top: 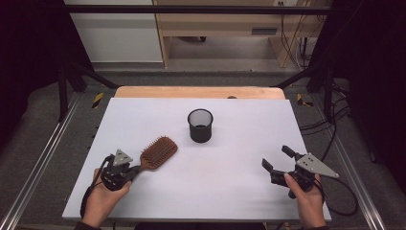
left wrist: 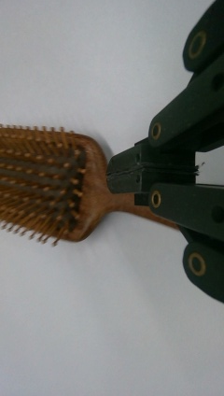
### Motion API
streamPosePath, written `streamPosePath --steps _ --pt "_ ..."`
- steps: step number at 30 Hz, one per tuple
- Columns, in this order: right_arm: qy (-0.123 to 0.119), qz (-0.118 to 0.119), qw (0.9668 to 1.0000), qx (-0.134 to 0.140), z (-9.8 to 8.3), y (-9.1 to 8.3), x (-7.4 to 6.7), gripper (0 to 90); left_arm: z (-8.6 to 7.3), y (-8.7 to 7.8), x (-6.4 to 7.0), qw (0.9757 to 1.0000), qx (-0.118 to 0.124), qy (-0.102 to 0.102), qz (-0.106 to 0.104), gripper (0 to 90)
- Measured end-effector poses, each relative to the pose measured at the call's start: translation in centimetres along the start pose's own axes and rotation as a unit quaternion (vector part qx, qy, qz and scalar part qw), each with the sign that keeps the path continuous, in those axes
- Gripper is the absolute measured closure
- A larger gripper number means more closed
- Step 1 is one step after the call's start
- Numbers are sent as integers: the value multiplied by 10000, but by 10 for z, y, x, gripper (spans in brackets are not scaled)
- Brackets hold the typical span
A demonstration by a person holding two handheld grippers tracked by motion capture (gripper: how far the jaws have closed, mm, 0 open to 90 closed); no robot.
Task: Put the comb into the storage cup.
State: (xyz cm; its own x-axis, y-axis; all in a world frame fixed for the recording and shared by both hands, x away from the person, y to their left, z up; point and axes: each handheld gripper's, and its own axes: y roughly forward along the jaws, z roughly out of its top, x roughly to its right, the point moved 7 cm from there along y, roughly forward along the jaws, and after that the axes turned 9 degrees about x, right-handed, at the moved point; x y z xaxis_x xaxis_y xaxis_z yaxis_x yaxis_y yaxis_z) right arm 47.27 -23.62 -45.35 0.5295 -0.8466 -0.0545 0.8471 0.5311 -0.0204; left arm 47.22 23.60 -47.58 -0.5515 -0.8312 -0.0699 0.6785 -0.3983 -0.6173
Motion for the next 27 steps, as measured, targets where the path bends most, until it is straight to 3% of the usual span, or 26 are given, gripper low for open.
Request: streamPosePath --steps 3,12,17,22,27 --pt "-8 4 10000 -10 0 0 0 86 6 -4 -2 10000 3 88 -13 712" --pt "-9 -5 10000 -26 -1 1 1 86 15 -3 -8 9998 147 148 -29 162" --pt "-14 -1 10000 -25 -1 0 0 85 11 7 -9 9999 14 106 -125 48" --pt "-9 8 10000 -23 -1 0 0 83 7 17 -8 9989 -211 145 -393 51" --pt "-25 16 10000 -29 -1 1 0 82 4 24 -9 9984 -335 242 -394 53"
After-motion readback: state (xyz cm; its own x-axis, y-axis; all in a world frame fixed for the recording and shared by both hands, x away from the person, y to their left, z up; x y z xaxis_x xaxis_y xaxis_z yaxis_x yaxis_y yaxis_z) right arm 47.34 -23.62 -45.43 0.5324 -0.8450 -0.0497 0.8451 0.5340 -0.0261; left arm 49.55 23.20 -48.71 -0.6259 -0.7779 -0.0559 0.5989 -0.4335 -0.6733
